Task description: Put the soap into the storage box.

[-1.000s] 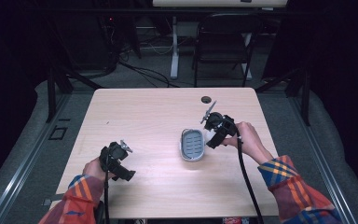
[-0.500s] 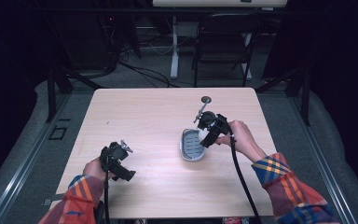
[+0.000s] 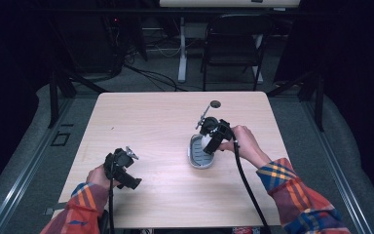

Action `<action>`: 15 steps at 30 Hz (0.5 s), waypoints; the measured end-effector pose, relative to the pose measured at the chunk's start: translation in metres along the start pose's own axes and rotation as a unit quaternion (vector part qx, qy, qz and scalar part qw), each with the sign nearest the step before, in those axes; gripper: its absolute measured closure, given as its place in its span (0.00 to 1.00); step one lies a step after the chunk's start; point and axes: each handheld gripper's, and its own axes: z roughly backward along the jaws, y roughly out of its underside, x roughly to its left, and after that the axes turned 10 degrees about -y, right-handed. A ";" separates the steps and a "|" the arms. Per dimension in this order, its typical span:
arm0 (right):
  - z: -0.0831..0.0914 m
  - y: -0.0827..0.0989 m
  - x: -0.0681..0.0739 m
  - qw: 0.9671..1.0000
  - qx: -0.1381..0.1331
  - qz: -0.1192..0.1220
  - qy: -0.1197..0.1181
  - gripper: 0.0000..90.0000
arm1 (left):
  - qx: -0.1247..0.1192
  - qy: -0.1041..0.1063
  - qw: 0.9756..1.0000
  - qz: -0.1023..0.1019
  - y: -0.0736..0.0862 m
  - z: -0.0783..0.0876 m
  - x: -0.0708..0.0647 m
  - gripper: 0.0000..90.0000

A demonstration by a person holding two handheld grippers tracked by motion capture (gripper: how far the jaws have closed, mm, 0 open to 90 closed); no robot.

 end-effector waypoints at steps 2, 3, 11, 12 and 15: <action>-0.002 -0.002 0.001 1.000 0.003 0.004 0.001 0.26 | -0.001 0.000 1.000 0.001 0.000 0.000 0.000 0.06; -0.003 -0.004 0.001 1.000 0.003 0.006 0.001 0.26 | 0.000 0.001 1.000 0.001 0.000 0.000 0.000 0.06; -0.010 -0.010 0.004 1.000 0.000 0.009 0.001 0.26 | -0.001 0.001 1.000 0.003 0.000 0.000 0.000 0.06; -0.011 -0.010 0.004 1.000 0.001 0.010 0.001 0.26 | 0.000 0.001 1.000 0.001 0.000 0.000 0.000 0.06; -0.014 -0.012 0.005 1.000 0.000 0.010 -0.001 0.26 | 0.000 0.001 1.000 0.001 0.000 0.000 0.000 0.06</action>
